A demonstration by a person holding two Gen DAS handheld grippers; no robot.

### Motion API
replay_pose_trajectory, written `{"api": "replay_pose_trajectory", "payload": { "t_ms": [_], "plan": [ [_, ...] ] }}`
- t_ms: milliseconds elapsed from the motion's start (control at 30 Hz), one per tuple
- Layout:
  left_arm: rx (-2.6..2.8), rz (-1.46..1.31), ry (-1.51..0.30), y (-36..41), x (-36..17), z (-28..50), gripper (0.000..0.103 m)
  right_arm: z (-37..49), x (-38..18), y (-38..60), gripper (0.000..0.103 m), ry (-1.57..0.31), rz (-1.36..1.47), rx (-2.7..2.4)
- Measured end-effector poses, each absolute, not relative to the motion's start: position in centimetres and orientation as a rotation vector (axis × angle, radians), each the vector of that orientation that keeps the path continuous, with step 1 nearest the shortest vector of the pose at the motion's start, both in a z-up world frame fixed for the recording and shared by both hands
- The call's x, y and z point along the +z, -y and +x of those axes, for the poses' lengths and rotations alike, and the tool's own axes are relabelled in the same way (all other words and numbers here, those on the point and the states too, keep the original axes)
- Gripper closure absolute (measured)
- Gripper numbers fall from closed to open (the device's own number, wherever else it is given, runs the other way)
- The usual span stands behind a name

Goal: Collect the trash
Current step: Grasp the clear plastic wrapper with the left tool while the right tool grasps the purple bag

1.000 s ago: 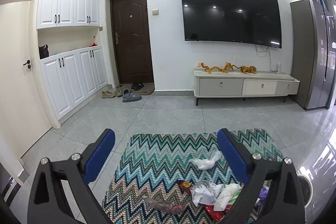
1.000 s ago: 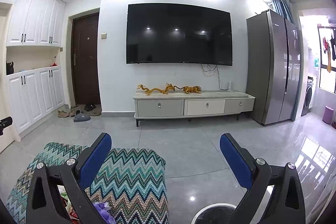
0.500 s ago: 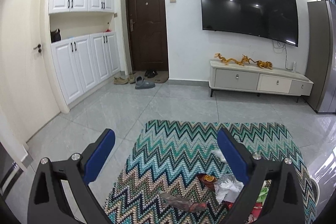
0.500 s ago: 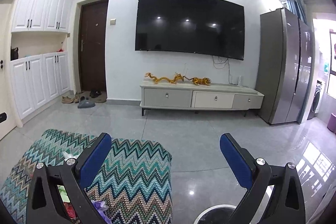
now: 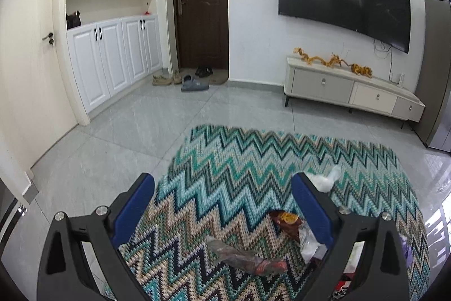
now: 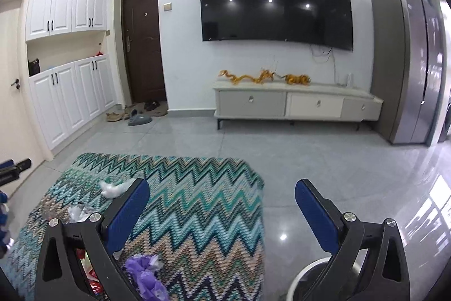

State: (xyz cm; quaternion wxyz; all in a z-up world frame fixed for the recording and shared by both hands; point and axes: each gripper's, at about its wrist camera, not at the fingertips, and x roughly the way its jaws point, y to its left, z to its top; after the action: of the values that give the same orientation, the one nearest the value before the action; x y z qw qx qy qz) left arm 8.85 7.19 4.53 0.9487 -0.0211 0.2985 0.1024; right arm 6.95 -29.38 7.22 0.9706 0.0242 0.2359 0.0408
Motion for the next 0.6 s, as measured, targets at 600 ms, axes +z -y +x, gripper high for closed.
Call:
{"api": "replay_pose_trajectory", "payload": {
  "t_ms": [600],
  "plan": [
    [0.228,-0.143,-0.841,-8.6,-4.0,10.2,0.005,8.0,-1.9,23.1,0.018,-0.761,0.099,0.359]
  ]
}}
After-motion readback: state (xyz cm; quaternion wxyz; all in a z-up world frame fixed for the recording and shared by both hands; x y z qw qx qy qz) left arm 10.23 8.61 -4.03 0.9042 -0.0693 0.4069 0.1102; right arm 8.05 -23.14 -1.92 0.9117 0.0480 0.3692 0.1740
